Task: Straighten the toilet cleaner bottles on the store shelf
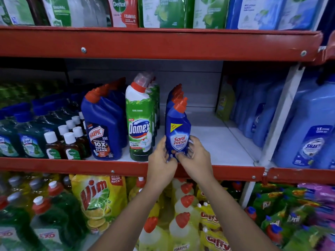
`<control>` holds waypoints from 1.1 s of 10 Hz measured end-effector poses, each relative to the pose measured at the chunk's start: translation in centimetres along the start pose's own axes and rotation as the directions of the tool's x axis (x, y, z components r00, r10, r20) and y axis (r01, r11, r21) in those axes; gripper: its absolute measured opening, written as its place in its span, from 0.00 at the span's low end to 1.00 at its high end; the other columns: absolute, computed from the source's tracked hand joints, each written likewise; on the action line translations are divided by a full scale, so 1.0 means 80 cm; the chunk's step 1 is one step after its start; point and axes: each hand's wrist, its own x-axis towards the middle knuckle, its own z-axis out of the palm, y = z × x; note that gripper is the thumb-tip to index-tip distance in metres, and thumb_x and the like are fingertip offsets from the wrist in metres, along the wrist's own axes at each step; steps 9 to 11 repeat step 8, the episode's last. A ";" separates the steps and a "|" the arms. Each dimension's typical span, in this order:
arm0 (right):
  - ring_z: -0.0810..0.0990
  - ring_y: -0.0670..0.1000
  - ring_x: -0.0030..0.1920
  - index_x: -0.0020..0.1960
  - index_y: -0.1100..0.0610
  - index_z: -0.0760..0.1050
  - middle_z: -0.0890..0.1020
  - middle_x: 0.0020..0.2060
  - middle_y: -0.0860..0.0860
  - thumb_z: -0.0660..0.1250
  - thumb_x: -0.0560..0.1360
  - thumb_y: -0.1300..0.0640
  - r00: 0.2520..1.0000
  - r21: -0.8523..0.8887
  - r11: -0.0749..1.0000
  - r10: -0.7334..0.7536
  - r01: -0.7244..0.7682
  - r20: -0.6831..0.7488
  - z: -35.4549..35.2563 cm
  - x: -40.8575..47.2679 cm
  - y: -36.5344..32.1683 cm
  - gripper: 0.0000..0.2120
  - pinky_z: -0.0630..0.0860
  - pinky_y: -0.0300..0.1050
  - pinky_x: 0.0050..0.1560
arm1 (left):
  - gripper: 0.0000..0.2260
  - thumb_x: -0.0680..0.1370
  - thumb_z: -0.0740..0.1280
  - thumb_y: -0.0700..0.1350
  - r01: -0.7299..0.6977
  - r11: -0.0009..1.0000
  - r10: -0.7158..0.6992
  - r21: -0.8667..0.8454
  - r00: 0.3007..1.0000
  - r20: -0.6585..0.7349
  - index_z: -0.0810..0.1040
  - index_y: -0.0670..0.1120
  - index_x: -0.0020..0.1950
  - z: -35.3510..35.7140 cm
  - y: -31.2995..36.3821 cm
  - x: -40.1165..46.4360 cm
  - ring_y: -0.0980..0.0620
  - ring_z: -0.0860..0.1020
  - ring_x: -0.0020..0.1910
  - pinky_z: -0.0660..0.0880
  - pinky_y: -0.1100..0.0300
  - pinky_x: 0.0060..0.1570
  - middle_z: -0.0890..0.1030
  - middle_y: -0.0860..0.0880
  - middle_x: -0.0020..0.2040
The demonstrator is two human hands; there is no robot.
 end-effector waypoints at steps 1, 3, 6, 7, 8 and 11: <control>0.80 0.46 0.52 0.66 0.52 0.68 0.79 0.52 0.45 0.73 0.68 0.62 0.998 -0.004 1.000 -0.010 0.011 0.066 -0.001 0.004 -0.001 0.29 0.77 0.41 0.54 | 0.30 0.71 0.62 0.25 0.015 1.000 -0.015 -0.005 0.999 -0.030 0.67 0.57 0.62 0.001 0.001 0.003 0.74 0.77 0.50 0.73 0.70 0.55 0.76 0.65 0.53; 0.79 0.48 0.56 0.68 0.54 0.66 0.80 0.58 0.50 0.73 0.68 0.62 0.995 0.004 1.000 -0.002 0.001 0.103 -0.005 0.006 -0.001 0.31 0.76 0.41 0.55 | 0.33 0.70 0.61 0.25 0.032 0.999 -0.032 0.013 0.999 -0.007 0.65 0.46 0.73 0.000 0.003 0.005 0.63 0.76 0.58 0.72 0.61 0.61 0.77 0.53 0.60; 0.68 0.42 0.56 0.71 0.53 0.64 0.69 0.55 0.43 0.70 0.72 0.62 0.988 -0.112 0.982 -0.152 0.150 -0.011 -0.017 -0.011 -0.045 0.30 0.68 0.38 0.55 | 0.37 0.69 0.62 0.38 -0.086 0.992 0.083 0.097 0.996 0.037 0.57 0.53 0.77 -0.006 0.026 -0.004 0.52 0.65 0.75 0.67 0.47 0.73 0.66 0.49 0.76; 0.68 0.44 0.65 0.72 0.55 0.64 0.68 0.64 0.43 0.68 0.74 0.60 0.897 -0.212 0.903 -0.409 0.373 -0.168 -0.033 -0.010 -0.082 0.28 0.65 0.33 0.65 | 0.33 0.76 0.62 0.37 -0.324 0.920 0.334 0.222 0.942 -0.009 0.54 0.52 0.78 -0.018 0.067 0.001 0.56 0.54 0.79 0.59 0.55 0.77 0.56 0.51 0.80; 0.68 0.49 0.71 0.72 0.56 0.66 0.71 0.70 0.52 0.65 0.77 0.56 0.678 -0.365 0.738 -0.671 0.568 -0.301 -0.064 -0.021 -0.144 0.24 0.68 0.49 0.70 | 0.27 0.80 0.60 0.46 -0.589 0.714 0.652 0.378 0.756 -0.053 0.55 0.49 0.78 -0.038 0.127 0.006 0.57 0.50 0.79 0.51 0.67 0.76 0.54 0.53 0.80; 0.68 0.49 0.71 0.72 0.56 0.66 0.71 0.70 0.52 0.65 0.77 0.56 0.678 -0.365 0.738 -0.671 0.568 -0.301 -0.064 -0.021 -0.144 0.24 0.68 0.49 0.70 | 0.27 0.80 0.60 0.46 -0.589 0.714 0.652 0.378 0.756 -0.053 0.55 0.49 0.78 -0.038 0.127 0.006 0.57 0.50 0.79 0.51 0.67 0.76 0.54 0.53 0.80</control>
